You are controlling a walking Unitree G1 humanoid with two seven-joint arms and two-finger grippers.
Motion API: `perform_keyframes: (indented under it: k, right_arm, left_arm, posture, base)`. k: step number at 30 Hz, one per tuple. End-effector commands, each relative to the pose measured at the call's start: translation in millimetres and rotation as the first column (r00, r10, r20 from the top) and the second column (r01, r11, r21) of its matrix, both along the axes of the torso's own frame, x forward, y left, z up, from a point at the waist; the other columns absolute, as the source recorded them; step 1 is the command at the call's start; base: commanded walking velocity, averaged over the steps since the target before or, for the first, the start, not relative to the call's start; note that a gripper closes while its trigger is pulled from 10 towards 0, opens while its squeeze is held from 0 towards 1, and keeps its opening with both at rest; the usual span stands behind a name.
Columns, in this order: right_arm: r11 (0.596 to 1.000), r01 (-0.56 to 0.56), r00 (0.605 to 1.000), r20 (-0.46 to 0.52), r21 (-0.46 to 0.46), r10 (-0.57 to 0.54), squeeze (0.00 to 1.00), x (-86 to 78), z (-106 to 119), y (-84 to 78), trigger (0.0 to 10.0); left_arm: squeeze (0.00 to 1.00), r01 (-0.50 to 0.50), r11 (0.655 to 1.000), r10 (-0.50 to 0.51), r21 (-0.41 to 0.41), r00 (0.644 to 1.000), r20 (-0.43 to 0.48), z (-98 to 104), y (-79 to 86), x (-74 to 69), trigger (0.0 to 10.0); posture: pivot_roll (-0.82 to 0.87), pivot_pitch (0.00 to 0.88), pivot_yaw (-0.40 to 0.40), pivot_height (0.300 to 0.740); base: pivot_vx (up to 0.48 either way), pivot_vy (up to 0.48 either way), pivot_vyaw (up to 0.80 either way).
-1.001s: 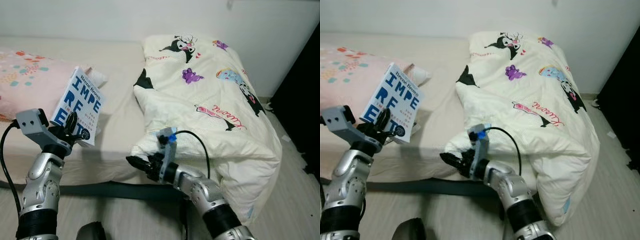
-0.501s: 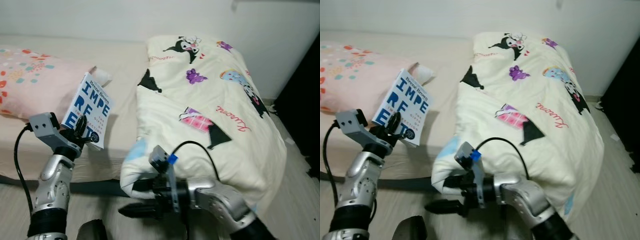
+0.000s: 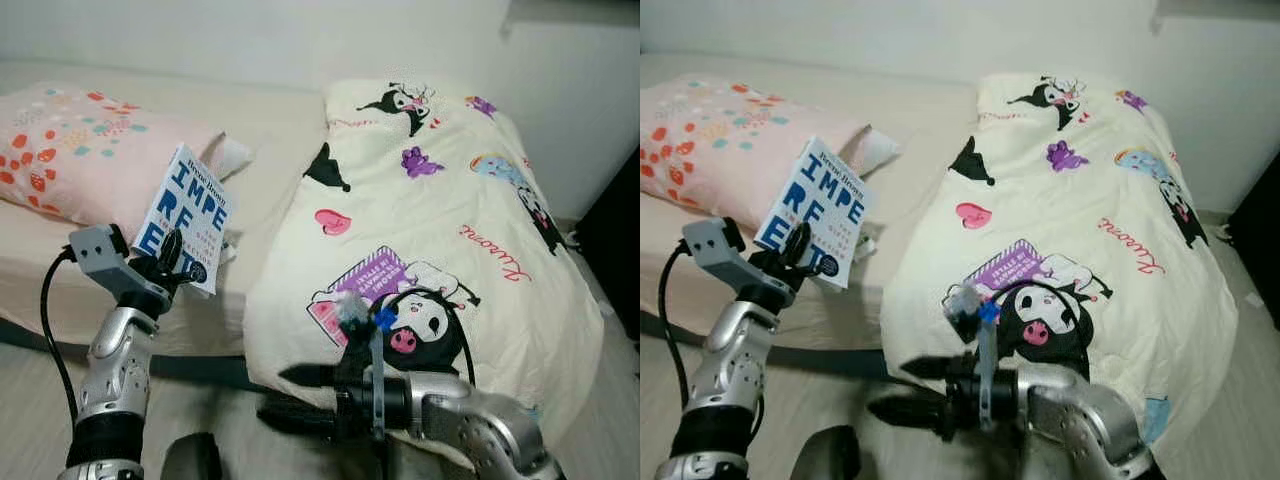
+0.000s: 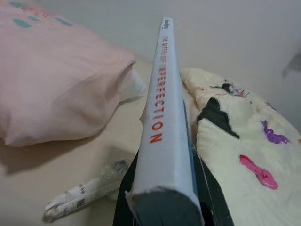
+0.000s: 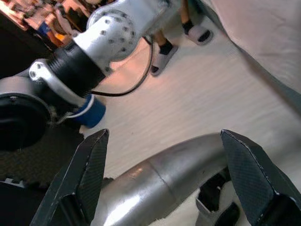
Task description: Clean up the room
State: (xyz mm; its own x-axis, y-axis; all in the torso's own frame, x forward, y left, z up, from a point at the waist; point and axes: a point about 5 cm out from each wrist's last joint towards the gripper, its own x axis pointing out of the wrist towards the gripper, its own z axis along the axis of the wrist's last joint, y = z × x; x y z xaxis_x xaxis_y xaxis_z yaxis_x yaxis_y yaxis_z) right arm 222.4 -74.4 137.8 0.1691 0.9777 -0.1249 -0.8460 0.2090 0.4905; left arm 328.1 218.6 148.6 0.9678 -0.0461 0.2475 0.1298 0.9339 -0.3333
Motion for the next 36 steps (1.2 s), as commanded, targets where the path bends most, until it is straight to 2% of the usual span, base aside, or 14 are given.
perform_keyframes:
  k: [1,3,4,7,8,9,10,12,14,20,26,32,35,36]
  right_arm:
    - [0.991,0.064,0.993,0.089,0.116,-0.075,0.0,9.1,21.9,-3.2,10.0]
    - [0.982,0.117,0.986,0.103,0.149,-0.133,0.0,16.2,26.4,-5.9,10.0]
    - [0.949,0.258,0.954,0.108,0.178,-0.28,0.0,33.5,29.4,-14.4,10.0]
    - [0.789,0.576,0.802,0.039,0.213,-0.596,0.0,70.5,27.3,-44.3,10.0]
    - [0.789,0.576,0.802,0.039,0.213,-0.596,0.0,70.5,27.3,-44.3,10.0]
    - [0.733,0.645,0.747,0.023,0.215,-0.664,0.0,78.1,24.7,-56.1,10.0]
    - [0.733,0.645,0.747,0.023,0.215,-0.664,0.0,78.1,24.7,-56.1,10.0]
    - [0.652,0.718,0.676,-0.018,0.243,-0.737,0.0,85.3,22.8,-71.7,10.0]
    - [0.606,0.757,0.629,-0.025,0.245,-0.777,0.0,88.5,19.4,-81.9,10.0]
    - [0.558,0.8,0.577,-0.026,0.22,-0.816,0.0,90.9,12.8,-90.5,10.0]
    - [0.491,0.868,0.488,0.052,0.073,-0.871,0.0,93.3,-18.3,-109.3,10.0]
    - [0.493,0.869,0.488,0.089,0.037,-0.868,0.0,92.0,-25.1,-111.4,10.0]
    - [0.491,0.87,0.486,0.085,0.047,-0.87,0.0,92.5,-24.6,-111.6,10.0]
    - [0.49,0.87,0.485,0.083,0.059,-0.871,0.0,93.1,-23.0,-111.6,10.0]
  left_arm:
    - [0.0,0.016,1.0,-0.016,0.008,0.999,0.031,4.3,-5.3,3.3,10.0]
    - [0.0,0.017,1.0,-0.018,0.009,0.999,0.03,4.1,-5.6,3.8,10.0]
    - [0.0,0.015,1.0,-0.015,0.011,1.0,0.022,2.5,-5.5,4.4,10.0]
    - [0.0,-0.002,1.0,0.002,0.016,1.0,-0.009,-3.7,-4.4,6.0,10.0]
    - [0.0,-0.002,1.0,0.002,0.016,1.0,-0.009,-3.7,-4.4,6.0,10.0]
    - [0.0,-0.016,1.0,0.016,0.011,0.999,-0.031,-6.8,-3.5,7.3,10.0]
    - [0.0,-0.016,1.0,0.016,0.011,0.999,-0.031,-6.8,-3.5,7.3,10.0]
    - [0.0,-0.034,0.999,0.034,0.003,0.997,-0.066,-11.2,-2.1,9.7,10.0]
    - [0.0,-0.046,0.999,0.045,-0.012,0.992,-0.121,-18.1,-1.5,12.4,10.0]
    - [0.0,-0.071,0.997,0.07,0.002,0.978,-0.197,-31.9,0.0,13.0,10.0]
    - [0.0,-0.135,0.988,0.154,0.078,0.933,-0.327,-57.0,12.3,7.6,10.0]
    - [0.0,-0.154,0.986,0.169,0.07,0.916,-0.365,-62.9,19.7,5.0,10.0]
    - [0.0,-0.155,0.986,0.167,0.062,0.926,-0.34,-60.6,20.9,5.1,10.0]
    - [0.0,-0.144,0.989,0.144,0.02,0.945,-0.295,-55.5,20.5,5.5,10.0]
  posture:
    - [-0.02,0.075,-0.018,0.512]
    - [-0.03,0.07,-0.019,0.512]
    - [-0.03,0.067,-0.02,0.512]
    - [-0.02,0.05,-0.021,0.512]
    - [-0.02,0.05,-0.021,0.512]
    - [-0.02,0.045,-0.022,0.512]
    - [-0.02,0.045,-0.022,0.512]
    - [-0.02,0.036,-0.021,0.512]
    - [-0.02,0.027,-0.02,0.522]
    - [-0.03,0.02,-0.018,0.537]
    - [-0.01,0.015,-0.012,0.567]
    - [-0.01,0.011,-0.014,0.587]
    - [-0.01,0.011,-0.014,0.597]
    - [-0.01,0.011,-0.014,0.602]
  base:
    - [0.0,0.0,0.0]
    - [0.0,0.0,0.0]
    - [0.0,0.0,0.0]
    - [0.0,0.0,0.0]
    - [0.0,0.0,0.0]
    - [0.0,0.0,0.0]
    - [0.0,0.0,0.0]
    - [0.0,0.0,0.0]
    - [0.0,0.0,0.0]
    - [0.0,0.0,0.0]
    - [0.0,0.0,0.0]
    - [-0.394,0.0,0.0]
    - [-0.48,0.0,0.0]
    - [-0.244,0.0,0.0]
